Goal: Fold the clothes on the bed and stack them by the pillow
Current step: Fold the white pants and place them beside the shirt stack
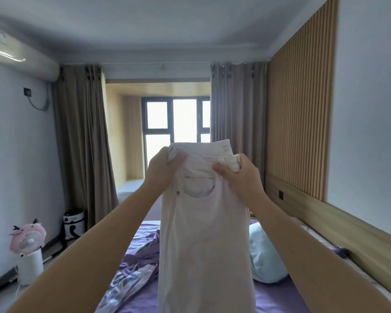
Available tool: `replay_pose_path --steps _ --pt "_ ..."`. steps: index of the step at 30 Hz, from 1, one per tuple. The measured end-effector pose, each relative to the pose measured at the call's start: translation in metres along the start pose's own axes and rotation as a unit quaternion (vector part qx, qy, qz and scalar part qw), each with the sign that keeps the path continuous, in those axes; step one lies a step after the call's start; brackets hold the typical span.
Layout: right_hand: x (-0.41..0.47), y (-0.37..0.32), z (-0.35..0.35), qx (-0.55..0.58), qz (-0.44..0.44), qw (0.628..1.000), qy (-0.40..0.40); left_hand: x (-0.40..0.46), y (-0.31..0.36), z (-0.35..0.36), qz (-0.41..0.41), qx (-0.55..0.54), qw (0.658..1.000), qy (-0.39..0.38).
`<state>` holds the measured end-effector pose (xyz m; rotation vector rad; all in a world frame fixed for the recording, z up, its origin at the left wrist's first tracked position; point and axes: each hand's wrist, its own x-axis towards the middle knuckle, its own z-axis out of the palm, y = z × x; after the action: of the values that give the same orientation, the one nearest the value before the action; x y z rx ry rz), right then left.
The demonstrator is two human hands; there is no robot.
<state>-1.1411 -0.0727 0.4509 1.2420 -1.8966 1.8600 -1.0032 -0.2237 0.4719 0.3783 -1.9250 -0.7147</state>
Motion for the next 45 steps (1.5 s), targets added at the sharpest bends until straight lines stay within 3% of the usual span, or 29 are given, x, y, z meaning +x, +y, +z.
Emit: replay_pose_path --steps 1,3,8,10,14,16,19,21,23,26,29,32,35,37,40,43,45 --pt "-0.002 -0.002 0.002 -0.004 -0.012 1.000 0.024 0.000 -0.004 0.002 0.039 0.110 0.993 0.029" --pt "-0.004 -0.009 0.001 0.001 -0.018 0.999 0.036 -0.002 -0.008 0.001 0.084 0.175 0.979 0.055" --pt "0.002 -0.024 -0.019 0.132 0.063 0.980 -0.137 0.004 -0.004 -0.006 0.020 -0.029 0.998 0.045" --pt "0.006 -0.026 -0.026 0.147 0.076 0.972 -0.170 0.008 -0.003 -0.006 -0.022 -0.075 0.997 0.022" --pt "0.014 -0.040 -0.034 0.065 0.061 0.980 -0.175 0.012 0.007 -0.006 -0.039 -0.160 0.985 -0.054" --pt "0.018 -0.059 -0.036 -0.038 -0.015 0.982 -0.185 0.011 0.014 -0.004 -0.020 -0.171 0.981 -0.094" --pt "0.022 -0.086 -0.036 -0.216 -0.124 0.937 -0.245 0.006 0.023 0.002 0.007 -0.171 0.971 -0.167" --pt "0.026 -0.094 -0.032 -0.328 -0.117 0.892 -0.288 0.003 0.022 0.007 0.020 -0.175 0.963 -0.203" --pt "0.030 -0.095 -0.027 -0.368 -0.086 0.870 -0.317 -0.001 0.022 0.009 0.015 -0.195 0.955 -0.225" --pt "0.028 -0.092 -0.021 -0.370 -0.027 0.859 -0.353 -0.005 0.018 0.012 0.005 -0.181 0.956 -0.232" --pt "0.022 -0.089 -0.013 -0.358 -0.010 0.860 -0.363 -0.009 0.014 0.021 -0.015 -0.123 0.973 -0.194" --pt "0.018 -0.080 0.000 -0.316 0.033 0.883 -0.345 -0.018 0.001 0.029 -0.058 -0.124 0.988 -0.067" --pt "0.022 -0.076 0.008 -0.292 0.124 0.901 -0.295 -0.042 -0.017 0.031 -0.036 -0.060 0.997 0.039" --pt "0.029 -0.080 0.009 -0.277 0.185 0.904 -0.269 -0.059 -0.029 0.028 -0.036 -0.037 0.999 0.012" --pt "0.036 -0.097 0.009 -0.189 0.236 0.909 -0.287 -0.079 -0.033 0.019 -0.079 -0.101 0.988 -0.091" --pt "0.038 -0.102 0.019 -0.117 0.245 0.915 -0.298 -0.081 -0.005 -0.003 -0.067 -0.196 0.973 -0.101" --pt "0.041 -0.096 0.029 -0.104 0.255 0.923 -0.269 -0.082 0.016 -0.013 -0.031 -0.196 0.973 -0.119"
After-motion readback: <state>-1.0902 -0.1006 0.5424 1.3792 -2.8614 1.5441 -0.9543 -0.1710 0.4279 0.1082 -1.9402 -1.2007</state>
